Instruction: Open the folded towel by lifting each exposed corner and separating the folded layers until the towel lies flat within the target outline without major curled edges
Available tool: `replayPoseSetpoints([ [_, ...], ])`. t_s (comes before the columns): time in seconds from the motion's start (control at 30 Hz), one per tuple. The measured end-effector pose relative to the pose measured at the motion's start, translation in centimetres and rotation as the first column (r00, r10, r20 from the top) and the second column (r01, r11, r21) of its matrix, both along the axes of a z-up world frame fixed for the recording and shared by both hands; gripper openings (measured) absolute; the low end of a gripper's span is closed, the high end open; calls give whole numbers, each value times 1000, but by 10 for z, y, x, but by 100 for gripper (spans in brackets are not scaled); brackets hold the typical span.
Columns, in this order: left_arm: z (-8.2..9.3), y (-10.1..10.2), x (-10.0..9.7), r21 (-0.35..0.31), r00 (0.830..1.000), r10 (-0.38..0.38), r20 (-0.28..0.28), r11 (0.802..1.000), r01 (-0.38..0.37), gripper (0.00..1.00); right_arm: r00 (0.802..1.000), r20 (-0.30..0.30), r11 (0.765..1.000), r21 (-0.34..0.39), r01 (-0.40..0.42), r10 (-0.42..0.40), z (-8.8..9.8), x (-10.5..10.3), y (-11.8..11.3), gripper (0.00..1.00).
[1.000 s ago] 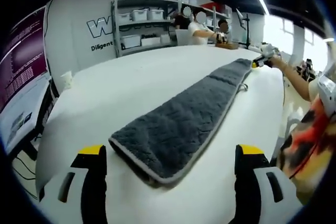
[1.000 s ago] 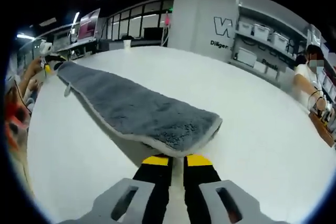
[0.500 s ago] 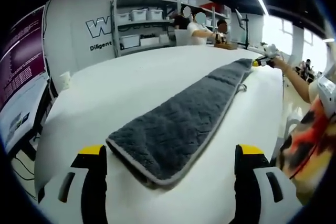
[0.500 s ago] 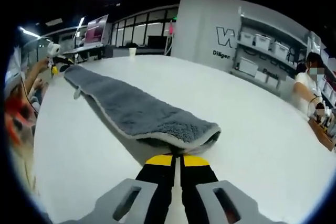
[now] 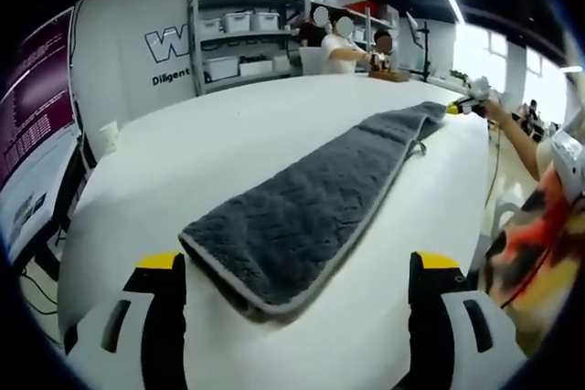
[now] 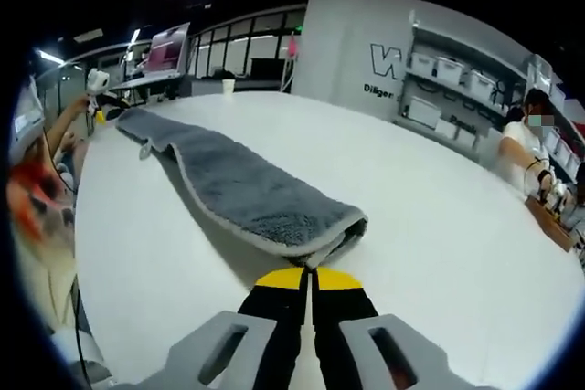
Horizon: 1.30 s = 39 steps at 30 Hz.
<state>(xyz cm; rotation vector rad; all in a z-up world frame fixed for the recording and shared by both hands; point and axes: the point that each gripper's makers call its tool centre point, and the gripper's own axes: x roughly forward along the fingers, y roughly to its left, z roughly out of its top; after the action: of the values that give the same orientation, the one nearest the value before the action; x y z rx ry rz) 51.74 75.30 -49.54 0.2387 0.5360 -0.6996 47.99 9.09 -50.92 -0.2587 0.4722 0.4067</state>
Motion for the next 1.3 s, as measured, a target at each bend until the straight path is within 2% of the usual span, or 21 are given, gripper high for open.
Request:
replayPoseSetpoints([
  [0.3, -1, -3, 1, -2, 1000, -10, -3, 1000, 10, 99, 1000, -7, 1000, -7, 3, -3, -4, -25, 2, 0],
  [0.6, 0, 0, 2, 0, 1000, -5, -3, 1000, 5, 99, 999, -19, 999, -16, 45, -45, -4, -43, -13, 0],
  [0.67, -1, 0, 2, 1, 1000, -4, -4, 1000, 4, 99, 997, -38, 997, -7, 72, -73, -8, -47, -21, 0],
  [1.0, -1, 0, 1, 0, 1000, -3, -3, 1000, 3, 99, 994, -54, 994, -42, 97, -99, -13, -46, -30, 0],
  [1.1, -1, 0, 0, 0, 1000, -5, -4, 1000, 5, 99, 993, -43, 993, -43, 105, -107, -11, -45, -30, 0],
  [1.17, 0, 0, 0, -1, 1000, -7, -4, 1000, 7, 99, 991, -28, 991, -31, 128, -129, -4, -45, -35, 10],
  [1.2, 0, 0, 0, -1, 1000, -7, -4, 1000, 7, 99, 991, -29, 991, -31, 129, -130, -4, -45, -35, 18],
  [1.23, 0, -1, -1, -2, 1000, -8, -4, 1000, 8, 99, 989, -36, 989, -42, 141, -143, -3, -47, -38, 30],
  [1.3, 0, 0, -1, -3, 1000, -7, -3, 1000, 7, 99, 987, -43, 985, -84, 150, -154, -1, -52, -41, 47],
])
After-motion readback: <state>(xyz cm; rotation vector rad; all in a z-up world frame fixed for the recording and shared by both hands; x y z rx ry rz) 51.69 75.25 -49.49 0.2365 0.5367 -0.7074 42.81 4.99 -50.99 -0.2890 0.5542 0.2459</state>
